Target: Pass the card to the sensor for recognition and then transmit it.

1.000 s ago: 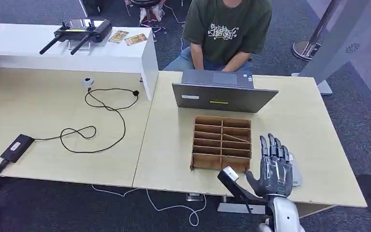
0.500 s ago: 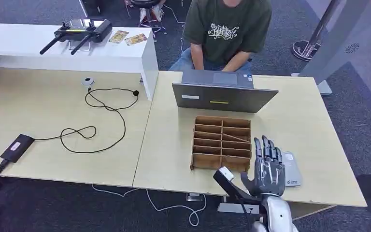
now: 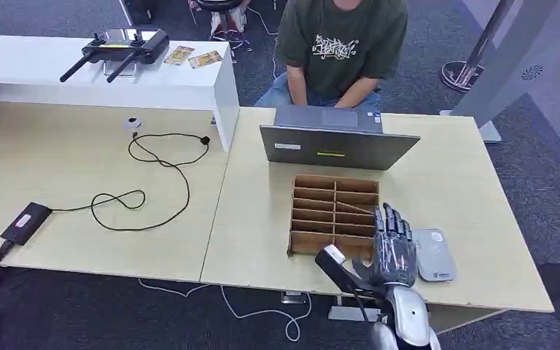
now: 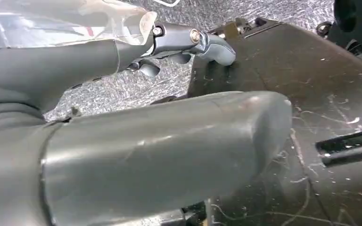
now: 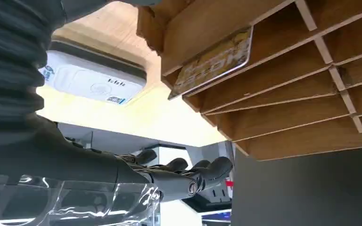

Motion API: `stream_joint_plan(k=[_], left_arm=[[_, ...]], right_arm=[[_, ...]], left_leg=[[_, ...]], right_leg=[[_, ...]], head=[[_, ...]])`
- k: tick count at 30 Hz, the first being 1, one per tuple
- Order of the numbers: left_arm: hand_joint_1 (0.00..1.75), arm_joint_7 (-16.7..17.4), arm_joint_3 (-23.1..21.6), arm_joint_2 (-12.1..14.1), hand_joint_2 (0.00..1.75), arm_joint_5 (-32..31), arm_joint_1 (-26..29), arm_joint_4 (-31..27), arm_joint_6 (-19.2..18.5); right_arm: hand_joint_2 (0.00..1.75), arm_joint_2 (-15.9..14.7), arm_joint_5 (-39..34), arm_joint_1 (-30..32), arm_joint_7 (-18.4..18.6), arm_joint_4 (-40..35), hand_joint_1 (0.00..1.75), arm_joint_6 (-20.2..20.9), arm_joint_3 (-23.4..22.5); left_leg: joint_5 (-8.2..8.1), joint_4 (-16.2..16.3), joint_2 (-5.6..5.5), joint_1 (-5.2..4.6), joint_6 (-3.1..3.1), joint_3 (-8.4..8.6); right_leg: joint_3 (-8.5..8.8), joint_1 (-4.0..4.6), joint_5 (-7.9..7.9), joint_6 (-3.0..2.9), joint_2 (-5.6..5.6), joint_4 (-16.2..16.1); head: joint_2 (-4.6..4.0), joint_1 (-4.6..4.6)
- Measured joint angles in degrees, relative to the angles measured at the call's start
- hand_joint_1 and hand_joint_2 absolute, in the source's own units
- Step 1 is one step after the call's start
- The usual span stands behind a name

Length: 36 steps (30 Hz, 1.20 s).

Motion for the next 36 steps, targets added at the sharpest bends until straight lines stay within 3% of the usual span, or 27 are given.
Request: stream_joint_plan(k=[17,36], left_arm=[[0.0,-0.48,0.0,0.0,0.0,-0.07,-0.25,0.0,-0.96],[0.0,-1.05,0.0,0.37,0.0,0.17,-0.02,0.0,-0.04]], right_arm=[[1.75,0.83,2.95,-3.9,-0.55,5.2,0.0,0.0,0.07],[1.75,-1.31,6.05,-1.91,1.05,-0.75,0.0,1.55,0.07]], left_leg=[[0.0,0.0,0.0,0.0,0.0,0.0],[0.0,0.0,0.01,0.0,0.0,0.0]], right_leg=[[-0.01,0.0,0.0,0.0,0.0,0.0],[-0.01,0.0,0.0,0.0,0.01,-0.01]], head=[[0.0,0.0],[0.0,0.0]])
